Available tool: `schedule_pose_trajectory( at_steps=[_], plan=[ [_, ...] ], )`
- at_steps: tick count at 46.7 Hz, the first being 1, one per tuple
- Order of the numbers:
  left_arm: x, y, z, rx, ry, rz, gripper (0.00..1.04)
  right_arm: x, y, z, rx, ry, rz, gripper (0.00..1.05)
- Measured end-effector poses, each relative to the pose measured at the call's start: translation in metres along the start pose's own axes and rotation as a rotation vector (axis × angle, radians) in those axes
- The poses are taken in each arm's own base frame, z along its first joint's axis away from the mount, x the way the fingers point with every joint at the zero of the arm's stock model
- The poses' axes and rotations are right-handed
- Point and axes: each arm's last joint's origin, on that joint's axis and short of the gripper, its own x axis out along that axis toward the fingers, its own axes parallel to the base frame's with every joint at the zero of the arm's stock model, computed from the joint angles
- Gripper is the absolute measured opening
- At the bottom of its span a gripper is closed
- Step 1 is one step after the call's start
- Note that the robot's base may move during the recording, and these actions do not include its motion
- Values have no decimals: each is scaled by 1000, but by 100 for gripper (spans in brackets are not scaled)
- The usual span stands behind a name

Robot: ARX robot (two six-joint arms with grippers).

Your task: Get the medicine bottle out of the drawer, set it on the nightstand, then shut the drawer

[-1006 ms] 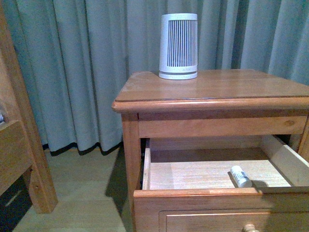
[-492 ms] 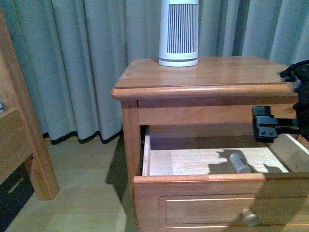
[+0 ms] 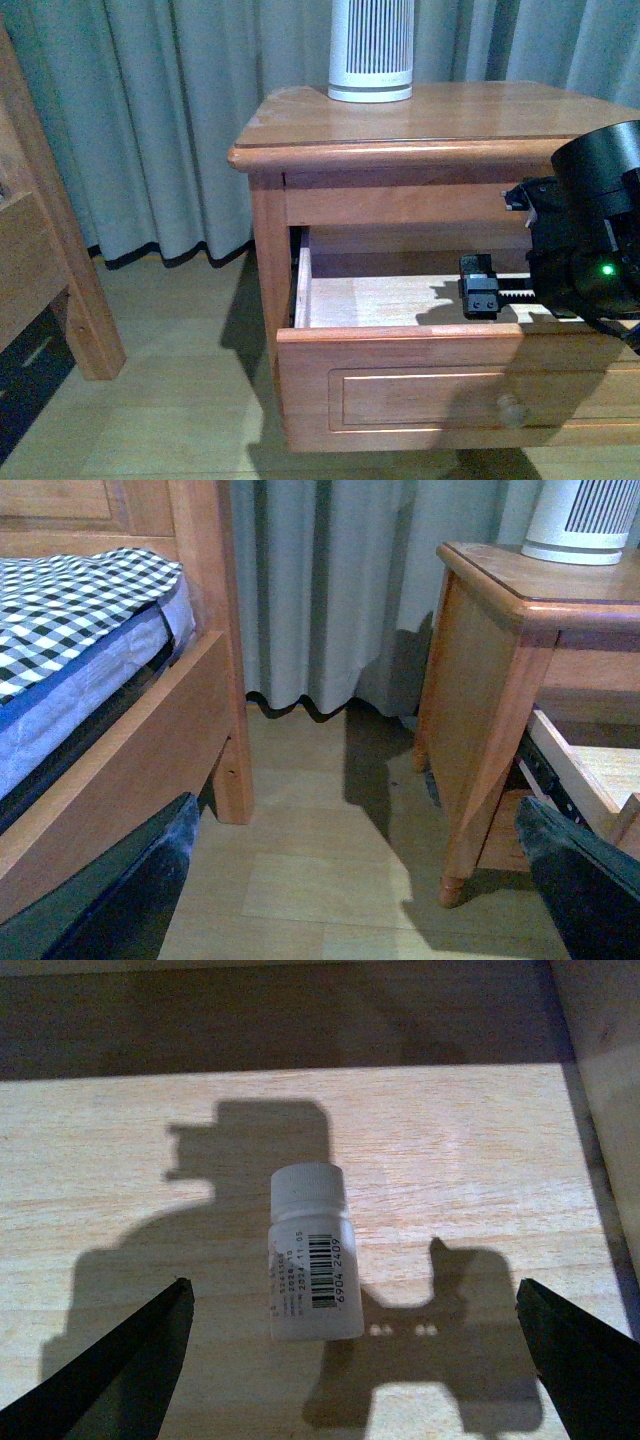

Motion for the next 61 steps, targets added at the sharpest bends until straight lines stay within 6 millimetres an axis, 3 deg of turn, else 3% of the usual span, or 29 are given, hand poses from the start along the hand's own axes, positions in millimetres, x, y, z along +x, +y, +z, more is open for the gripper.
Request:
schedule_pose_trajectory(
  at_steps=[11,25,45,53,61],
  plan=[
    [0,0,0,0,0,0,98,16,4,6,2,-13,2,98],
    [0,0,0,0,0,0,98,38,6,-6,-6,43,-1,98],
    [0,0,0,0,0,0,98,44,7,-9,-3,26,-9,34],
    [0,0,0,0,0,0,98,34,9,-11,-9,10,-31,30],
    [0,0,0,0,0,0,98,-10,12,-2,2,-14,-18,29]
  ],
)
